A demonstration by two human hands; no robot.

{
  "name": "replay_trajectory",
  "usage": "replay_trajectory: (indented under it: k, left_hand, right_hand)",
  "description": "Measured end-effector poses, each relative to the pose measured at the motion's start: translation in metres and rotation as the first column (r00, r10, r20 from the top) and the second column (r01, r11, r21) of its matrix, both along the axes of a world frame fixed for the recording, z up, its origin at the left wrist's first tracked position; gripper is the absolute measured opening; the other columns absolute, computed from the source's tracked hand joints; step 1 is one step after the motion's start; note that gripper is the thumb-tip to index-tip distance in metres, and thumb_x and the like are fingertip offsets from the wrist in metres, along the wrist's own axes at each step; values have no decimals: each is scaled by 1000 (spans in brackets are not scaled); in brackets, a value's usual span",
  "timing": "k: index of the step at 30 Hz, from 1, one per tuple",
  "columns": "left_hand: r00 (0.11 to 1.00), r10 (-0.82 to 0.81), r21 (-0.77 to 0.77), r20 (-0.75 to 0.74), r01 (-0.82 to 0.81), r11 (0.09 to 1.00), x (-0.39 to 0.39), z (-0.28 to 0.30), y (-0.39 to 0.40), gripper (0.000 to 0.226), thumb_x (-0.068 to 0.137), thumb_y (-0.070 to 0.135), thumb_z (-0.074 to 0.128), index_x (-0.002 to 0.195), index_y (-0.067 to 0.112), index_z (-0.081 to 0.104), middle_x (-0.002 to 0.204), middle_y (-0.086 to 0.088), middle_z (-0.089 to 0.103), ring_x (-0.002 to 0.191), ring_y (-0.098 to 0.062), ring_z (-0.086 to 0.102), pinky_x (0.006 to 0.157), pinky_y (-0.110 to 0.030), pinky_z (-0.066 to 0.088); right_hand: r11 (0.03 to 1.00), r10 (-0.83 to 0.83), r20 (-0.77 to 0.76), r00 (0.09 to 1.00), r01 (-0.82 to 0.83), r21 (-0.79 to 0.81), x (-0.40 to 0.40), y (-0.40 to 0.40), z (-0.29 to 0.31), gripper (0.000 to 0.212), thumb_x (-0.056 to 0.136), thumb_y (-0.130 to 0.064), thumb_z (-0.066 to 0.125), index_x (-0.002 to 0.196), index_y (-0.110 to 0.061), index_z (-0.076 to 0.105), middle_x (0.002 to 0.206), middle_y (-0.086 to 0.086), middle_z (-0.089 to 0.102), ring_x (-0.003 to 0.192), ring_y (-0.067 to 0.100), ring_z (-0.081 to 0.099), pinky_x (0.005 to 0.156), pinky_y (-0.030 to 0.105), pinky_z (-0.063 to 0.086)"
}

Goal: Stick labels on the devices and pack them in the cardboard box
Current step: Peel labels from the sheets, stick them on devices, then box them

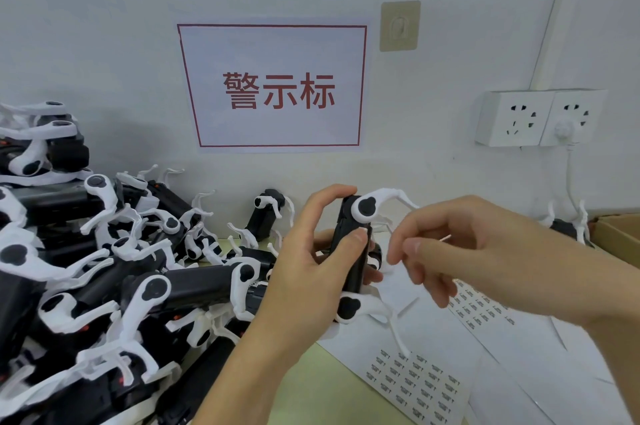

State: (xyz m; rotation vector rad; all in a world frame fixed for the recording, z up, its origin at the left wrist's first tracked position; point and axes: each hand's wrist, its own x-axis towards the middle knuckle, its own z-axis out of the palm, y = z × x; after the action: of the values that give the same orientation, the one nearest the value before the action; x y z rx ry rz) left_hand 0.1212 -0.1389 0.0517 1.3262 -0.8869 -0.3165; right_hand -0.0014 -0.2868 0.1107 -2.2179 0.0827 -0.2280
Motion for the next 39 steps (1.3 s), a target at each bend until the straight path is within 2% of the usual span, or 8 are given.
replay_trajectory:
  k: [3,7,10,13,21,31,35,39]
  left_hand:
    - [1000,-17,6,-24,18,1000,0,-1,-2,42,99,6,53,115,44,61,90,-15,74,70,-27,74,71,-44,63]
    - [999,-42,-4,-20,42,999,-2,-1,-3,44,95,8,54,113,47,63,88,-12,75,70,-28,74,71,-41,63]
    - [994,-109,-15,0,109,994,-3,-1,-2,40,87,22,60,120,44,60,89,-13,74,72,-29,73,72,-40,62]
    - [986,-166,-2,32,166,986,0,-2,0,41,87,24,67,124,39,57,94,-18,73,75,-29,73,73,-37,61]
    - [976,-196,116,97,184,976,11,-8,4,41,91,17,61,126,36,49,102,-17,72,95,-33,71,89,-44,58]
    - [967,-245,136,67,235,963,8,-3,12,57,90,8,56,134,41,42,107,-28,65,105,-48,58,93,-58,49]
    - [988,-149,138,36,143,980,8,-3,8,52,83,37,70,128,44,46,102,-30,65,98,-49,61,90,-61,50]
    - [999,-7,255,40,-4,967,14,-6,3,61,63,66,73,115,40,57,93,3,78,86,-17,75,87,-53,58]
  right_hand:
    - [999,-24,192,981,18,33,-4,-2,6,21,89,-25,54,81,-24,73,68,2,66,53,13,59,56,25,46]
    - [955,-232,517,824,294,-40,7,0,-3,15,89,-34,55,89,-32,70,76,-6,60,66,8,54,61,21,42]
    - [922,-257,382,888,343,-178,15,-1,-16,41,87,-66,44,123,-49,54,112,-22,56,110,-5,52,87,15,40]
    - [981,-134,216,967,161,-109,18,-4,-21,44,90,-71,39,126,-52,53,107,-25,66,99,-5,63,77,12,45]
    - [986,-18,235,972,56,-158,22,1,-24,25,92,-47,47,110,-42,63,101,-12,71,92,12,67,78,35,54]
    - [996,-4,256,967,26,-81,27,0,-30,32,98,-43,43,125,-40,61,99,-17,70,94,4,66,77,15,50]
    - [998,-32,256,966,46,-48,29,0,-32,39,94,-59,41,123,-41,61,107,-22,69,105,0,63,82,18,51]
    - [993,-74,275,959,95,-64,31,1,-34,37,82,-72,36,108,-55,56,113,-20,63,108,-2,58,85,23,53]
